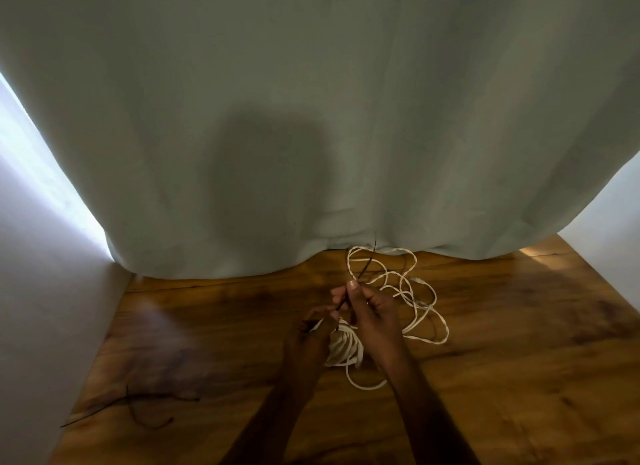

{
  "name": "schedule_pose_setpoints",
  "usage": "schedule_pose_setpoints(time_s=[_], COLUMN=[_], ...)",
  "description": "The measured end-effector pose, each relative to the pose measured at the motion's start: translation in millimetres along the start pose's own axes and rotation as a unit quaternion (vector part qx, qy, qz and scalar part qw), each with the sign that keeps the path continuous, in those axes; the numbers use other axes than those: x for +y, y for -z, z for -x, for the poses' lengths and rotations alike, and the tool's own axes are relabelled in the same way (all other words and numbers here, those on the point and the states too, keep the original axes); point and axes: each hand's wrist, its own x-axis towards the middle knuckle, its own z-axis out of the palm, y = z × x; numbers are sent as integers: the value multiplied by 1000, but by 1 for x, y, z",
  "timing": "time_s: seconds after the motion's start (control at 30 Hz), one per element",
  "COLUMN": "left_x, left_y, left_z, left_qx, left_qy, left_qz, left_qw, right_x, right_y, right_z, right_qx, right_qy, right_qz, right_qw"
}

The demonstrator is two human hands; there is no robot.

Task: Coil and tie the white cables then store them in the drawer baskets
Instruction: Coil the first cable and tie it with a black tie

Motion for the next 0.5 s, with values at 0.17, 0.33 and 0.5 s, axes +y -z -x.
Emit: schedule_pose_setpoints(time_s=[0.17, 0.33, 0.5], left_x=[-6, -9, -9], left_y=[5, 10, 9], left_z=[3, 1, -3], left_qx=[-41, -65, -55], left_qy=[-71, -153, -198], left_qz=[-65, -165, -227], left_qw=[994, 972, 952], right_x=[8, 1, 0], right_y=[3, 2, 2], right_z=[4, 4, 1], right_qx=[46, 75, 84], right_qy=[66, 81, 85], right_qz=[80, 78, 83], right_qw=[994, 991, 989])
